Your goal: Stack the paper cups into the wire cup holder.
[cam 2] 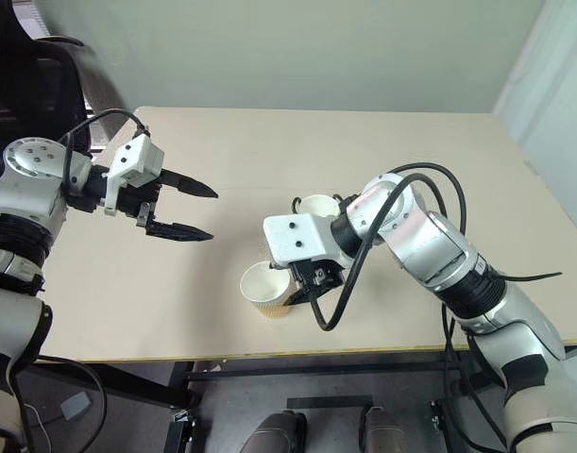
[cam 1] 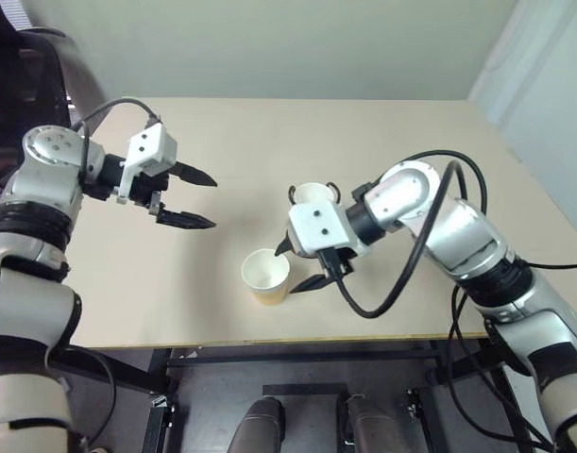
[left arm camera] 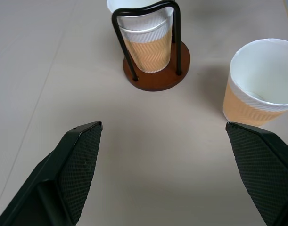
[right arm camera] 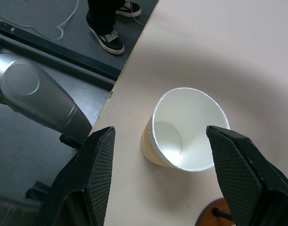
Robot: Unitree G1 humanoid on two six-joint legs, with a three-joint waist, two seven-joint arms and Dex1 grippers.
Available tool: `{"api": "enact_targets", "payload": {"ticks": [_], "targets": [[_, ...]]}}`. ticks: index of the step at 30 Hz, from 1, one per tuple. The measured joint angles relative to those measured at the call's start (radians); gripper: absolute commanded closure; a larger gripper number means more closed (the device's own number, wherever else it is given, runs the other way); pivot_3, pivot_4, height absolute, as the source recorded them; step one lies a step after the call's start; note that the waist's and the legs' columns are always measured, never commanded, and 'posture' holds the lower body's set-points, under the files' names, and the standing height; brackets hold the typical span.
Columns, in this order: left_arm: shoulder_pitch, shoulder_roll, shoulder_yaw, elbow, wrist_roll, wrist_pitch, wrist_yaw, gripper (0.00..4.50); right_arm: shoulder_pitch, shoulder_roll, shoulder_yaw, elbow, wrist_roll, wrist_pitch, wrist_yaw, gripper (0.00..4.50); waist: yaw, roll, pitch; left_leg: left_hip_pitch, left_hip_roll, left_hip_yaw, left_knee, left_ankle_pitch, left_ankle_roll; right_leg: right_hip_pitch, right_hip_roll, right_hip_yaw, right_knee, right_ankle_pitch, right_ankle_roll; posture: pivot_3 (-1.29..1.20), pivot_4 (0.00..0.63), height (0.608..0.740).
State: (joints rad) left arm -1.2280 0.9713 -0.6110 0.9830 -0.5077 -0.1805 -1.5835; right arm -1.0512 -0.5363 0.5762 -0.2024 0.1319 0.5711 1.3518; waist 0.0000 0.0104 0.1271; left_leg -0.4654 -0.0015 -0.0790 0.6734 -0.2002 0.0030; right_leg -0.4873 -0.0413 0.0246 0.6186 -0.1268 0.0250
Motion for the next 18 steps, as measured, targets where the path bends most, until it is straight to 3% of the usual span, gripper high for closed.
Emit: {"api": "enact_targets", "payload": {"ticks": [18], "targets": [[0.058,0.048,0.041,-0.083,-0.013,0.044,-0.001,0.0,0.038,0.114,0.072,0.128,-0.122,-0.134,-0.03,1.42,-0.003,0.0,0.0,0.0,0.0,0.0,0.0,0.0,0.0,0.0,0.0,0.0,0.0,0.001,-0.001,0.0,0.15,0.74]]}}
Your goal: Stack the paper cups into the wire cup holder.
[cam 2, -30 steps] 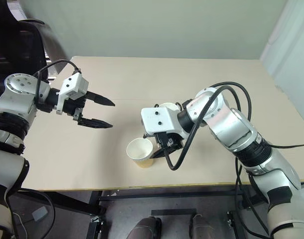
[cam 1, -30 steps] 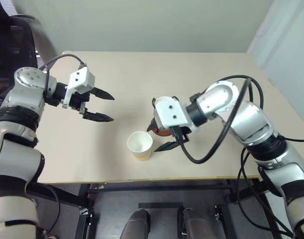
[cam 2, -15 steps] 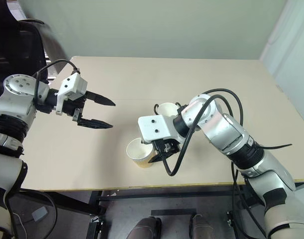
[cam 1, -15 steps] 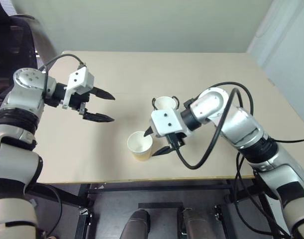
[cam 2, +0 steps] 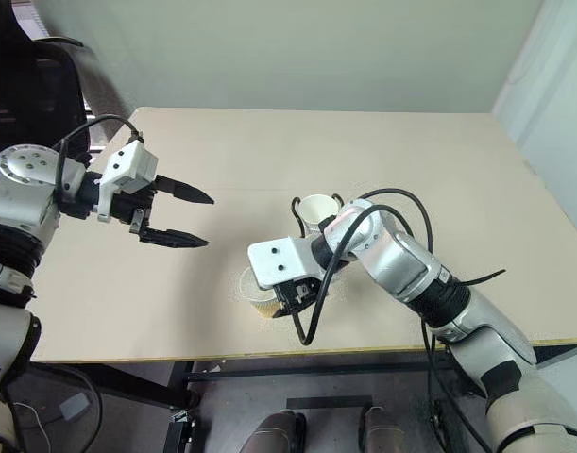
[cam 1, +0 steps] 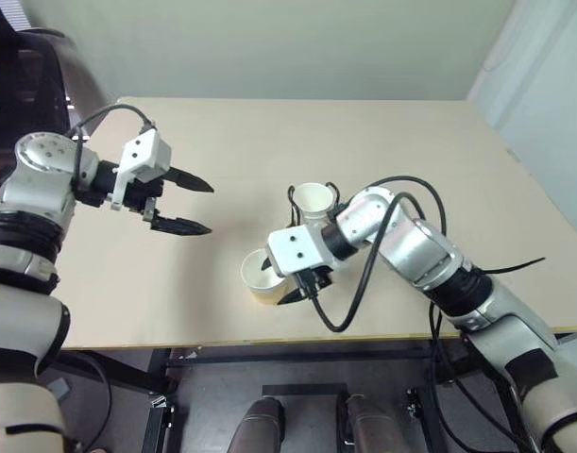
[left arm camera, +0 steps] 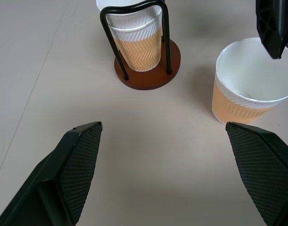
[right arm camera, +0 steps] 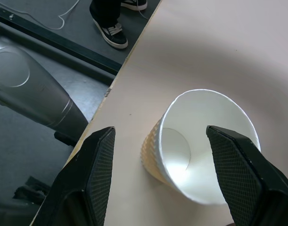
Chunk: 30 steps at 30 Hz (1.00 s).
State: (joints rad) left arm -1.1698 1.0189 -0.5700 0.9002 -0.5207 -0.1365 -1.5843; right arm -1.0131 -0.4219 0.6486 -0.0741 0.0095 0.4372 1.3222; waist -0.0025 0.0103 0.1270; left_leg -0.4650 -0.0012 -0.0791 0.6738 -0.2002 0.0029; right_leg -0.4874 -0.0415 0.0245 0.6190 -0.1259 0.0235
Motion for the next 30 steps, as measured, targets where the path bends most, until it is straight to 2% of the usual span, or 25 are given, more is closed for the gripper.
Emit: {"api": "enact_targets", "payload": {"ticks": [7,9,16,30], "targets": [[0.009,0.009,0.013,-0.014,0.0,0.011,0.0,0.0,0.0,0.031,0.005,0.033,-0.021,-0.028,0.001,1.42,0.0,0.0,0.0,0.0,0.0,0.0,0.0,0.0,0.0,0.0,0.0,0.0,0.0,0.0,0.0,0.0,0.15,0.74],[0.014,0.009,0.015,-0.014,0.0,0.013,0.0,0.0,0.0,0.037,0.006,0.044,-0.031,-0.037,0.001,1.98,0.0,0.0,0.0,0.0,0.0,0.0,0.0,0.0,0.0,0.0,0.0,0.0,0.0,0.0,0.0,0.0,0.15,0.74],[0.015,0.011,0.017,-0.017,0.0,0.015,0.0,0.0,0.0,0.057,0.01,0.068,-0.051,-0.056,0.008,4.45,0.0,0.0,0.0,0.0,0.0,0.0,0.0,-0.001,-0.001,0.0,0.0,0.0,0.0,0.0,0.0,0.0,0.15,0.74],[0.014,0.011,0.017,-0.015,0.002,0.014,0.0,0.0,0.0,0.045,0.008,0.088,-0.054,-0.079,0.025,4.49,0.0,0.0,0.0,0.0,0.0,0.0,0.0,-0.001,-0.001,0.0,0.0,0.0,0.0,0.0,-0.001,0.0,0.15,0.74]]}}
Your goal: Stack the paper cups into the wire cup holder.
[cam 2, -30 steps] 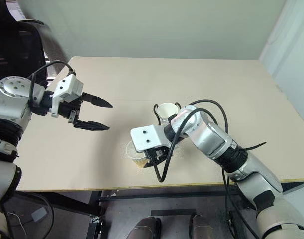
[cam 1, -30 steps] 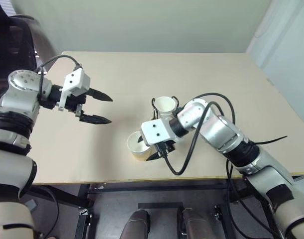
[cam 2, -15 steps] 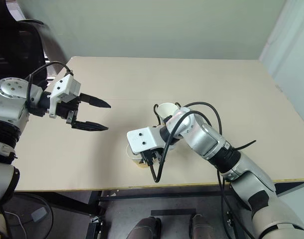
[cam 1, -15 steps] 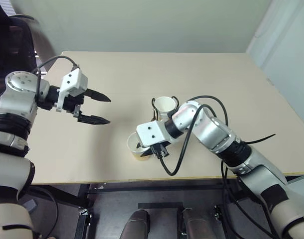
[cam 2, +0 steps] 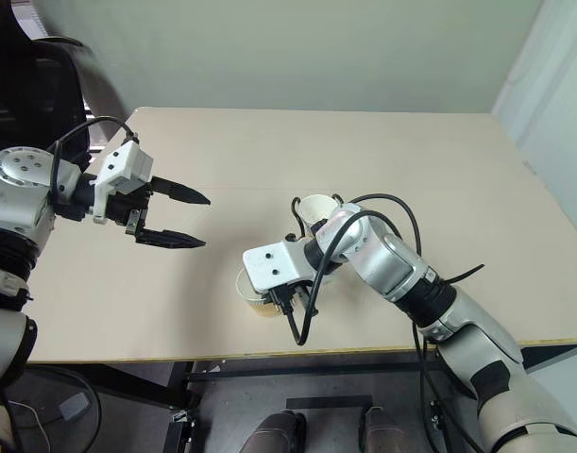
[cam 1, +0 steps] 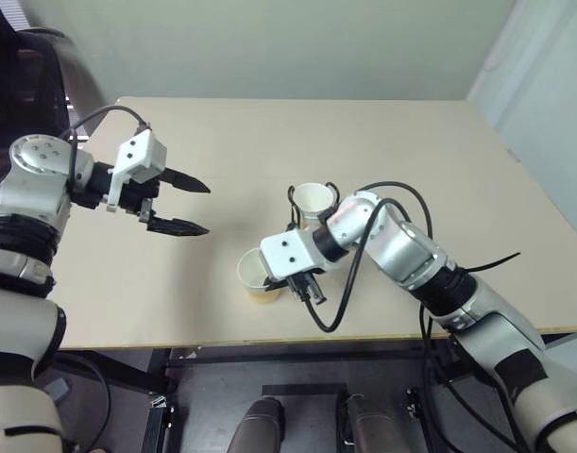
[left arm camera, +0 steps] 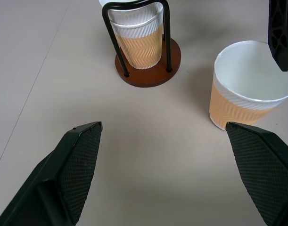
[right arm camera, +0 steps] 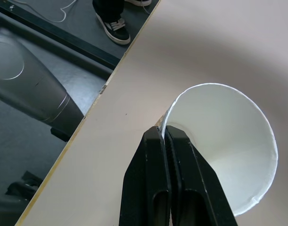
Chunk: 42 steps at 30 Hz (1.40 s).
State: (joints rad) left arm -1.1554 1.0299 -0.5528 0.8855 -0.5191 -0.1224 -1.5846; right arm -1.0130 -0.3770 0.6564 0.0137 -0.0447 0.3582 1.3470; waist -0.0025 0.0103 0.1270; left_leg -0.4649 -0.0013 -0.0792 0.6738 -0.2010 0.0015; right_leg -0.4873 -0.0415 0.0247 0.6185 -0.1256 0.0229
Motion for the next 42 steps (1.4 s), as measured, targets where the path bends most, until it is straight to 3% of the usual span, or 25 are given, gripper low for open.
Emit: {"api": "enact_targets", "payload": {"ticks": [12,24,31,35,42], "targets": [[-0.05,-0.031,0.002,0.105,0.034,-0.011,0.0,0.0,-0.051,-0.167,-0.139,-0.027,0.091,0.126,0.09,4.49,0.002,0.0,0.0,0.0,0.0,0.0,-0.001,0.0,-0.001,0.0,0.0,0.001,-0.002,0.0,0.0,0.0,0.15,0.74],[-0.155,-0.111,0.01,0.195,0.049,-0.011,0.0,0.0,-0.019,-0.398,-0.199,-0.259,0.246,0.319,0.206,4.49,0.007,0.0,0.0,-0.003,0.0,0.001,-0.004,-0.001,0.0,0.0,0.0,0.0,-0.008,-0.001,0.001,0.0,0.15,0.74],[-0.159,-0.15,0.012,0.211,0.048,-0.019,0.0,0.0,-0.043,-0.489,-0.225,-0.296,0.308,0.369,0.246,4.49,0.006,0.0,0.0,-0.002,0.0,0.002,-0.004,0.0,0.002,0.0,0.0,0.0,-0.006,0.0,0.003,0.0,0.15,0.74],[-0.169,-0.154,0.012,0.211,0.046,-0.025,0.0,0.0,-0.146,-0.493,-0.255,-0.252,0.323,0.375,0.246,4.49,0.003,0.0,0.0,-0.002,0.001,0.002,-0.004,0.001,0.003,0.0,0.0,0.001,-0.006,0.0,0.004,0.0,0.15,0.74],[-0.17,-0.157,0.012,0.211,0.036,-0.048,0.0,0.0,-0.338,-0.396,-0.297,-0.116,0.324,0.368,0.202,4.49,-0.001,0.0,0.0,0.0,-0.001,0.003,-0.007,0.001,0.003,0.0,0.002,0.0,-0.006,0.0,0.003,0.0,0.15,0.74]]}}
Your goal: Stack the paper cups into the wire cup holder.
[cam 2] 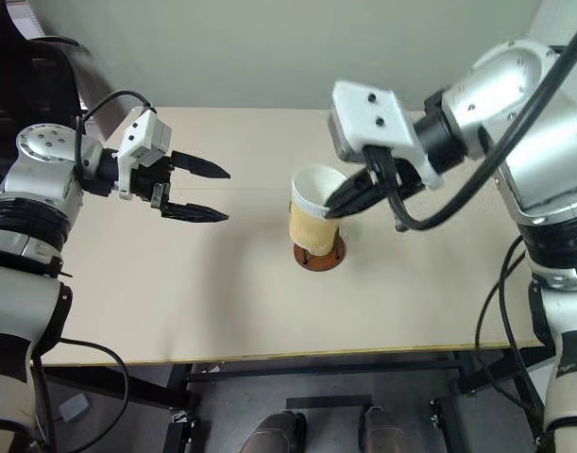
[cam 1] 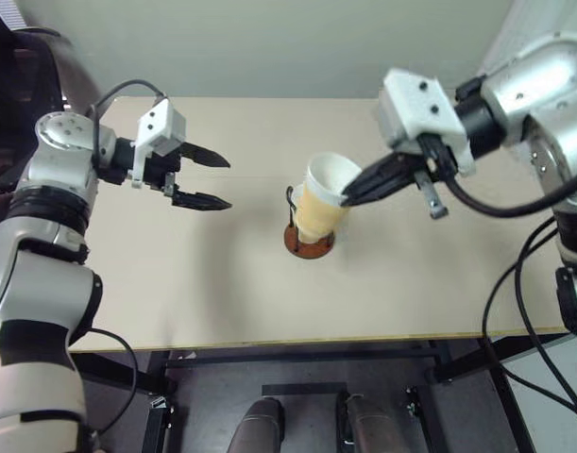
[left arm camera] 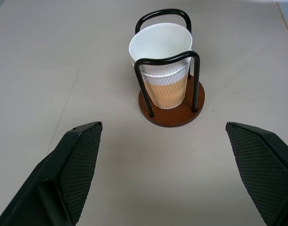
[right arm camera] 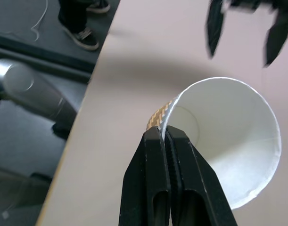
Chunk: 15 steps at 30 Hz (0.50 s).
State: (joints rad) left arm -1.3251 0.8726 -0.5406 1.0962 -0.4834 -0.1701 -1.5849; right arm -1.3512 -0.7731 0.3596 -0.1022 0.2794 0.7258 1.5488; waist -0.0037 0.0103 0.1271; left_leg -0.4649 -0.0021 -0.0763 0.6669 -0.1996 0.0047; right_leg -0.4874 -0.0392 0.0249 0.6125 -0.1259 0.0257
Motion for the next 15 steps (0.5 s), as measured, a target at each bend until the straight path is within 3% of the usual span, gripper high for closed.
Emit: {"api": "enact_targets", "payload": {"ticks": [6,15], "targets": [[-0.001,-0.001,-0.002,0.001,-0.002,0.0,0.0,0.0,-0.039,0.058,0.009,0.125,-0.049,-0.092,-0.02,4.49,0.002,0.0,0.0,-0.002,-0.002,0.001,-0.001,-0.001,0.001,-0.002,0.0,-0.001,0.0,-0.001,0.0,0.0,0.15,0.74],[-0.002,0.012,-0.004,-0.015,-0.028,0.007,0.0,0.0,-0.057,0.155,0.089,0.461,-0.243,-0.425,-0.038,4.49,0.005,0.0,0.0,-0.006,0.001,-0.002,0.001,-0.001,0.001,-0.005,-0.004,-0.001,0.001,-0.001,0.0,0.0,0.15,0.74]]}}
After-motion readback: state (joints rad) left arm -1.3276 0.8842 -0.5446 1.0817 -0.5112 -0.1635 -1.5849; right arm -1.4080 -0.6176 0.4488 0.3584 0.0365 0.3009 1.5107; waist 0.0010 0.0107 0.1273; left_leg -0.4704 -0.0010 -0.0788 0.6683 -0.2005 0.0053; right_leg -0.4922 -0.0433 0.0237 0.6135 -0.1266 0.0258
